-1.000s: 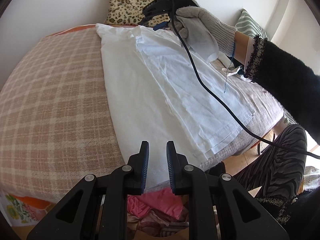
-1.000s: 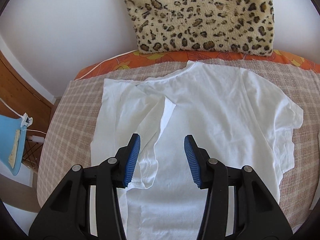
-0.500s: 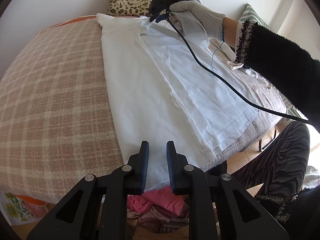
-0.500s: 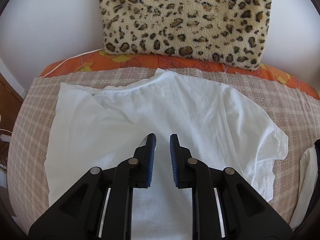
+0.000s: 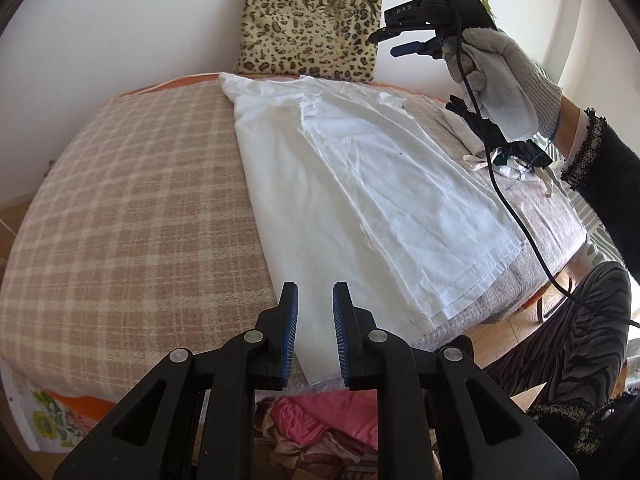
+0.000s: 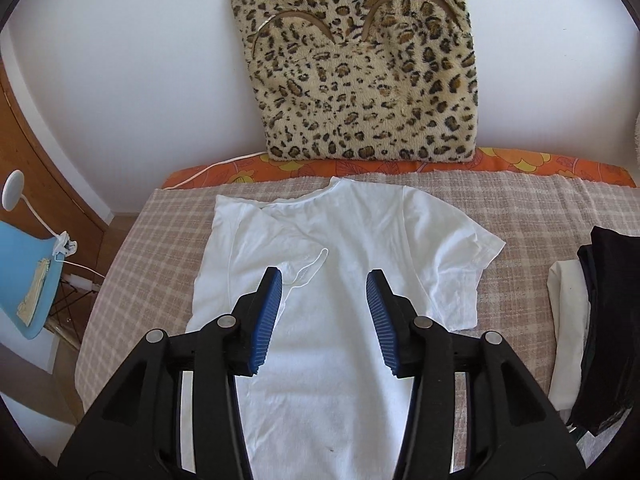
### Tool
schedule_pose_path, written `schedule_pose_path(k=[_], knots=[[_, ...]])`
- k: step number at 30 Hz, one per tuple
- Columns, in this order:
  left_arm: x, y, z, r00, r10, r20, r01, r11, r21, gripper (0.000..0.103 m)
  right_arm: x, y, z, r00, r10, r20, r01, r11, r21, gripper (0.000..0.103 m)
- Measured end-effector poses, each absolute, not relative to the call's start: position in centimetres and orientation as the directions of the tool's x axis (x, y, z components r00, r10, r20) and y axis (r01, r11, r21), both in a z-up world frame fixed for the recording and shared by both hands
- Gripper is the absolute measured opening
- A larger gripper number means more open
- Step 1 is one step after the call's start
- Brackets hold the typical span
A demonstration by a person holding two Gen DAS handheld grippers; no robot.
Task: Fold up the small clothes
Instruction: 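Open both tools and lift them off the folded side, then move both tools to the shirt's unfolded side edge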
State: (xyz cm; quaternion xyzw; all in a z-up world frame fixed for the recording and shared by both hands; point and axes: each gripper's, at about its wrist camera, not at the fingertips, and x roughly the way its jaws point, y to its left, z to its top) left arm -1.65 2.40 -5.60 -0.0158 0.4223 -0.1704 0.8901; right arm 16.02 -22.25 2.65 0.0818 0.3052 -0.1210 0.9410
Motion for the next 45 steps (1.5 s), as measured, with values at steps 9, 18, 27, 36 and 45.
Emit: schedule_pose_path(k=[9, 18, 27, 36, 45], knots=[[-2.8, -1.0, -4.6, 0.600, -0.349, -0.720, 0.325, 0.929, -0.179, 0.016, 6.3, -24.6, 3.8, 0.822, -0.151, -0.549, 0.256, 0.959, 0.119, 0.061], [-2.0, -8.7, -4.6, 0.556, -0.447, -0.701, 0.426, 0.877, -0.221, 0.035, 2.1, -30.5, 4.0, 0.834, -0.158, -0.529, 0.286, 0.943, 0.169, 0.061], [-0.9, -15.1, -5.1, 0.508, -0.497, -0.704, 0.497, 0.836, -0.232, 0.035, 2.4, -35.6, 4.0, 0.826, -0.129, -0.548, 0.267, 0.947, 0.179, 0.061], [-1.0, -20.8, -6.3, 0.467, -0.495, -0.733, 0.564, 0.805, -0.184, 0.035, 6.4, -38.8, 3.8, 0.802, -0.068, -0.594, 0.227, 0.953, 0.198, 0.061], [-0.1, -25.7, -7.8, 0.435, -0.472, -0.767, 0.629, 0.769, -0.116, 0.035, 10.5, -41.6, 3.2, 0.783, -0.026, -0.622, 0.216, 0.949, 0.232, 0.061]])
